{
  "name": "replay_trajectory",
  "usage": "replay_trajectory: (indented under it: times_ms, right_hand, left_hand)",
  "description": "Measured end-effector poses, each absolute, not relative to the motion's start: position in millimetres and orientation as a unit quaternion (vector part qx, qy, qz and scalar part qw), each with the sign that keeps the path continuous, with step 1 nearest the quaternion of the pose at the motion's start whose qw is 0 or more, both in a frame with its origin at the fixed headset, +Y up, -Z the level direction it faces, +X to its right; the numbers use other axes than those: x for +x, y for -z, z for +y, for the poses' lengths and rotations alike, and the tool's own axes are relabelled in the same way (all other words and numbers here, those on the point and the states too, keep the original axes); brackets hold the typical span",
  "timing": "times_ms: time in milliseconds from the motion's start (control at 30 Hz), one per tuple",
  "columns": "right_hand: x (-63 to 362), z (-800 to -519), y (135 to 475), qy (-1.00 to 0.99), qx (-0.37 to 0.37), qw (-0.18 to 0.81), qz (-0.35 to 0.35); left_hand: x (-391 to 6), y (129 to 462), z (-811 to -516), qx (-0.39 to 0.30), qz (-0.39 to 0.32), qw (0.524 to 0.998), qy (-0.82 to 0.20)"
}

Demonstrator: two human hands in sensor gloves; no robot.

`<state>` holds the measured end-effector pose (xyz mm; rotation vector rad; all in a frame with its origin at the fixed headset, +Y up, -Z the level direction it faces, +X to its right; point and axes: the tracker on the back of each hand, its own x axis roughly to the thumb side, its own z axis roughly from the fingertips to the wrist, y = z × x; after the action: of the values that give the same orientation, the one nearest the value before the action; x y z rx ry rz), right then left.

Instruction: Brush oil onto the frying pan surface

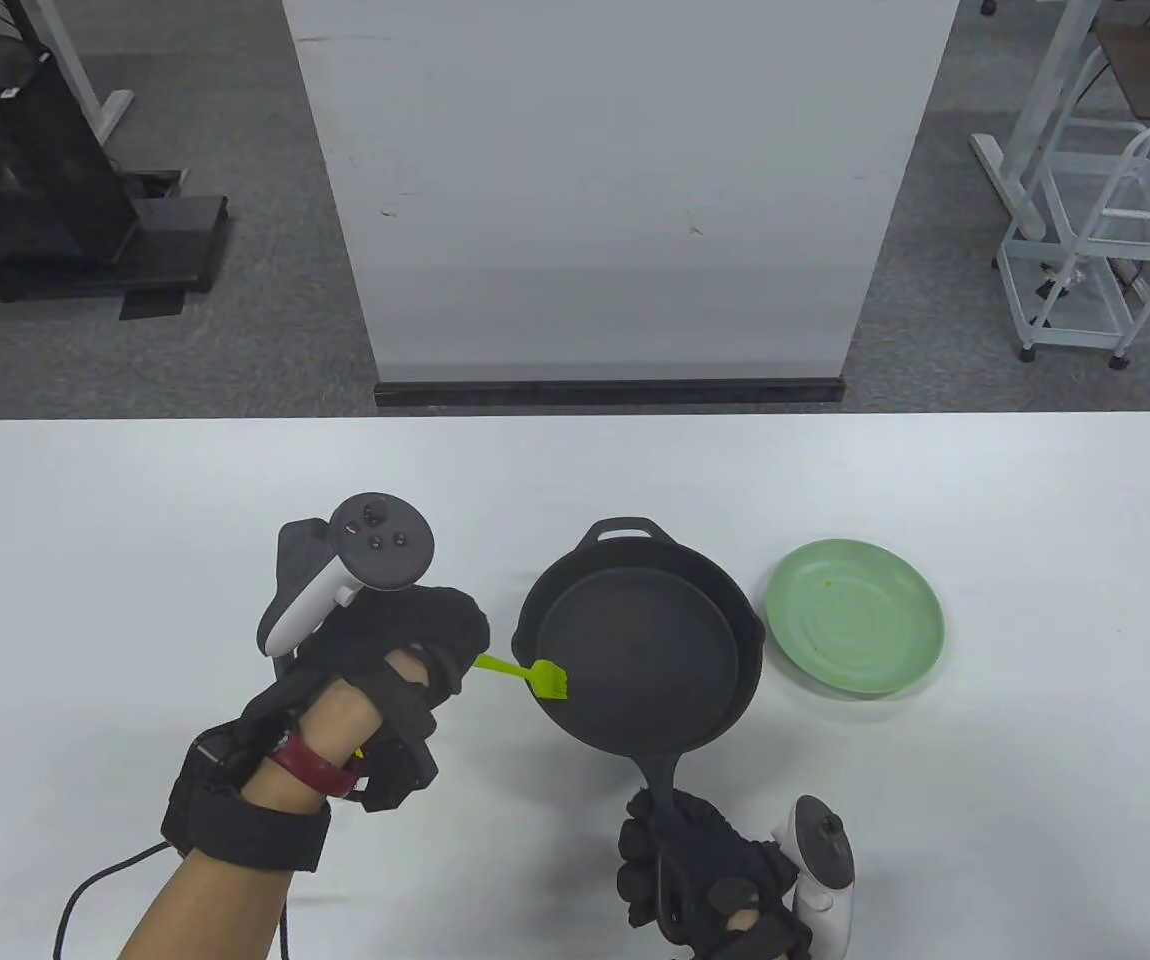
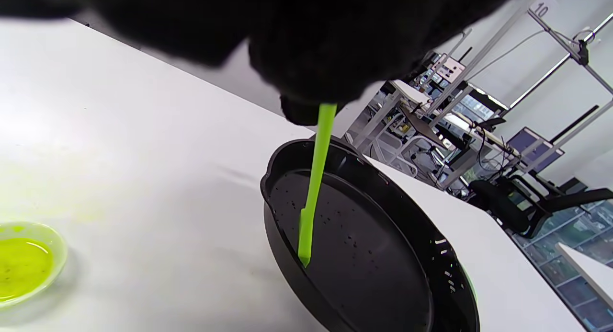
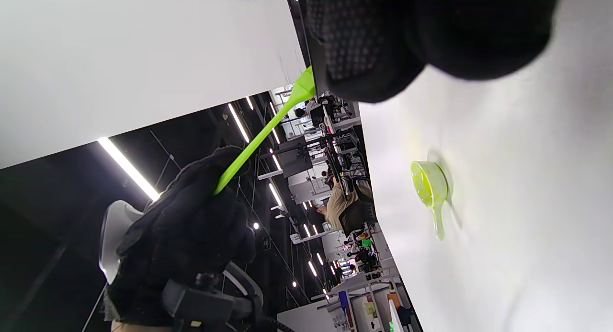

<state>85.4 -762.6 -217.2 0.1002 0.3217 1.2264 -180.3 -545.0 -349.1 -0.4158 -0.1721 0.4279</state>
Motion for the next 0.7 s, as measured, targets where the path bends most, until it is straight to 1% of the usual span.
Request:
replay_trajectory:
  times_ms: [100, 200, 433, 567, 700]
  right_hand:
    - [85, -763, 217, -0.574, 0.048, 0.803, 0.153]
    - [85, -763, 217, -0.572, 0.049, 0.804, 0.154]
    - [84, -763, 217, -0.568, 0.053, 0.806, 0.156]
    - [81, -760, 216, -0.566, 0.070, 0.806, 0.162]
    - [81, -761, 217, -0.566, 0.066, 0.806, 0.161]
  left_hand:
    - [-170, 346, -553, -0.217, -0.097, 0.951, -0.198]
    - [-160, 346, -562, -0.233, -0.111, 0.944, -0.207]
    - [-143, 349, -578, -0.255, -0.128, 0.919, -0.272]
    - [-131, 351, -587, -0.279, -0.136, 0.895, -0.321]
    - [-119, 354, -596, -0.283, -0.142, 0.886, -0.339]
